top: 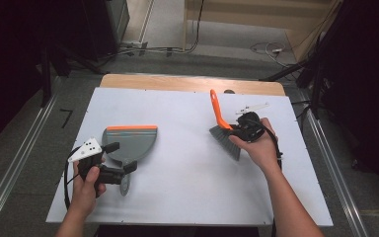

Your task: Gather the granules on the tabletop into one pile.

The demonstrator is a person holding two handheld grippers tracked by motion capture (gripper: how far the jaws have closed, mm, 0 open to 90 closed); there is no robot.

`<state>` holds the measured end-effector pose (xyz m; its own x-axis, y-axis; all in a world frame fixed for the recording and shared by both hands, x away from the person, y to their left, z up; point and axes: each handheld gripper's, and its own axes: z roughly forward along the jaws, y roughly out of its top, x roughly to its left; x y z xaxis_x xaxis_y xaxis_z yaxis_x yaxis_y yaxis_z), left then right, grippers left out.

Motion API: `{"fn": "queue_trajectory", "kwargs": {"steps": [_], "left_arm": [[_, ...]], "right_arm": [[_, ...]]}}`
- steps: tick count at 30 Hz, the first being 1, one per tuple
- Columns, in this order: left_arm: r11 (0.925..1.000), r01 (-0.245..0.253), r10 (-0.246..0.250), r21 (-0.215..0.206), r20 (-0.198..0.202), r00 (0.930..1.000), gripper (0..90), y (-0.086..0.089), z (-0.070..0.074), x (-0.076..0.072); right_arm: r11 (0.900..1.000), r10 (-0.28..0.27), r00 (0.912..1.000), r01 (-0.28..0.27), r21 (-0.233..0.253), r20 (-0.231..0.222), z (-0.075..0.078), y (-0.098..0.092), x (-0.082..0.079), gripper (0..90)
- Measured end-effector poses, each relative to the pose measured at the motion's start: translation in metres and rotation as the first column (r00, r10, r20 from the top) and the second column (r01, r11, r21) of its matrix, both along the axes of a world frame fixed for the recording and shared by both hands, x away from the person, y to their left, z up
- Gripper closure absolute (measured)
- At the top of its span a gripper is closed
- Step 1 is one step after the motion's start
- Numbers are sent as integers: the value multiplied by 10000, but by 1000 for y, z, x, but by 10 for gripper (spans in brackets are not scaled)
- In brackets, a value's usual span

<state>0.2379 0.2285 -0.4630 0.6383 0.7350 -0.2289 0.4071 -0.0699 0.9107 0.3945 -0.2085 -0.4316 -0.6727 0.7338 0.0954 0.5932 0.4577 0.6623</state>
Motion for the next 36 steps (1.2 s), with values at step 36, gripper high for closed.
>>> {"fn": "queue_trajectory", "kwargs": {"steps": [36], "left_arm": [[10000, -17, 16, 60, 172, 9999, 0, -2, 1, -4]], "right_arm": [[9633, -1899, 9807, 1771, 2016, 460, -2, -94, -94, 681]]}}
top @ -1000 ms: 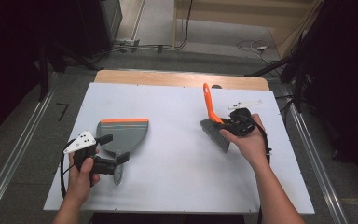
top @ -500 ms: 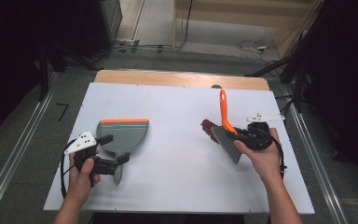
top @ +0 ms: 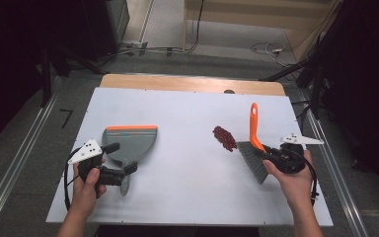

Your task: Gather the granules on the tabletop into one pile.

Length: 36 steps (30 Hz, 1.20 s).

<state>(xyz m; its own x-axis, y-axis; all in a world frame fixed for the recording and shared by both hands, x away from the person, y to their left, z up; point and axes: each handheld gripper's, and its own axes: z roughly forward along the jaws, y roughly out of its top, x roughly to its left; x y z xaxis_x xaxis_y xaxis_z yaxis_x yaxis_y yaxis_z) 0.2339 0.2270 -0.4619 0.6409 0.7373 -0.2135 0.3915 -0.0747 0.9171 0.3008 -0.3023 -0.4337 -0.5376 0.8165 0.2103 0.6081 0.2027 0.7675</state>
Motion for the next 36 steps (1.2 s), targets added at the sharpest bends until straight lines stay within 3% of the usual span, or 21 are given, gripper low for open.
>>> {"fn": "queue_trajectory", "kwargs": {"steps": [17, 36], "left_arm": [[9999, -80, 78, 141, 132, 9999, 0, 1, -2, -1], [9996, -194, 191, 186, 174, 9997, 0, 2, -4, 1]], "right_arm": [[9935, -689, 9976, 683, 915, 37, -20, -43, -16, 681], [9914, -892, 9960, 891, 958, -35, -26, -56, -13, 681]]}}
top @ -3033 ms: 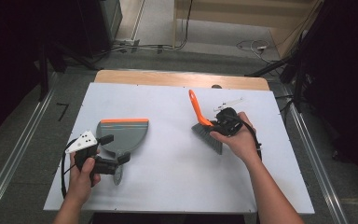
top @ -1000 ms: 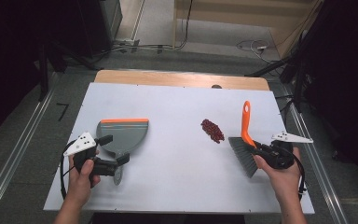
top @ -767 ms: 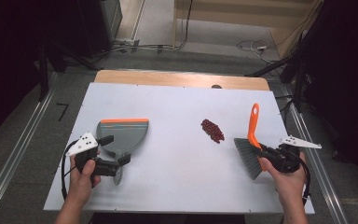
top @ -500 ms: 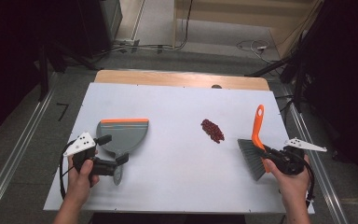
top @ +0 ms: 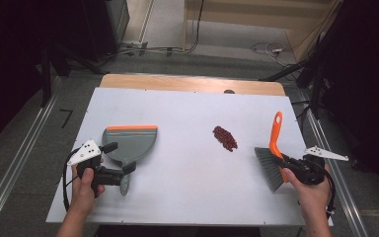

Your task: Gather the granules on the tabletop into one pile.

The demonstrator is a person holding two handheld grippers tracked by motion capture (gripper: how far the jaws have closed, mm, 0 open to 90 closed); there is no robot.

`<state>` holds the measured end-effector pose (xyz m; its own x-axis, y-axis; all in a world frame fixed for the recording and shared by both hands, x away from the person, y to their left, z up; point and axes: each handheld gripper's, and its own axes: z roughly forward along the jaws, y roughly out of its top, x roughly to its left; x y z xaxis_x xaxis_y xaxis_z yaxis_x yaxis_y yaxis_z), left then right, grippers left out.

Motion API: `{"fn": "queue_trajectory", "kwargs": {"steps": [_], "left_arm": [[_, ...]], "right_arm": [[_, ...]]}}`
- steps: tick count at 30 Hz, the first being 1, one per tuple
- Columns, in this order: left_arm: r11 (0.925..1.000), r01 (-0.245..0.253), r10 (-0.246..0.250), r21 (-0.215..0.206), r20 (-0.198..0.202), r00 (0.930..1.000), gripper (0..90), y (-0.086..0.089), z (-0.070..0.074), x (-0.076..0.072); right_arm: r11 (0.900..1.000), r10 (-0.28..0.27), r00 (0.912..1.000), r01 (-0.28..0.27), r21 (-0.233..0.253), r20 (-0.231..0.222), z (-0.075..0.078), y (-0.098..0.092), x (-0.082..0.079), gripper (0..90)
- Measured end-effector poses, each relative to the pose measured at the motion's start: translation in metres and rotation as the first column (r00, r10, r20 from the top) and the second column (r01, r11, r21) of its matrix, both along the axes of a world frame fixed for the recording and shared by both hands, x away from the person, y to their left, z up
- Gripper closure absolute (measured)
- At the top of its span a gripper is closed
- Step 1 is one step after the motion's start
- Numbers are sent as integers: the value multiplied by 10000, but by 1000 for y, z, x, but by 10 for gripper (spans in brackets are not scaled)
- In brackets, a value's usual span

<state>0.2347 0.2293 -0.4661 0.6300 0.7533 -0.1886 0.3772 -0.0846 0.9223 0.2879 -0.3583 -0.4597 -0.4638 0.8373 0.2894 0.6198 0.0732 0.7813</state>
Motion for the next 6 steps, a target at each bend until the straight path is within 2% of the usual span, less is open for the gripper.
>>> {"fn": "queue_trajectory", "kwargs": {"steps": [6], "left_arm": [[10000, -58, 58, -13, -30, 10000, 0, 1, -2, 0]], "right_arm": [[10000, -42, 10000, 42, 39, -46, -1, -1, -1, 681]]}}
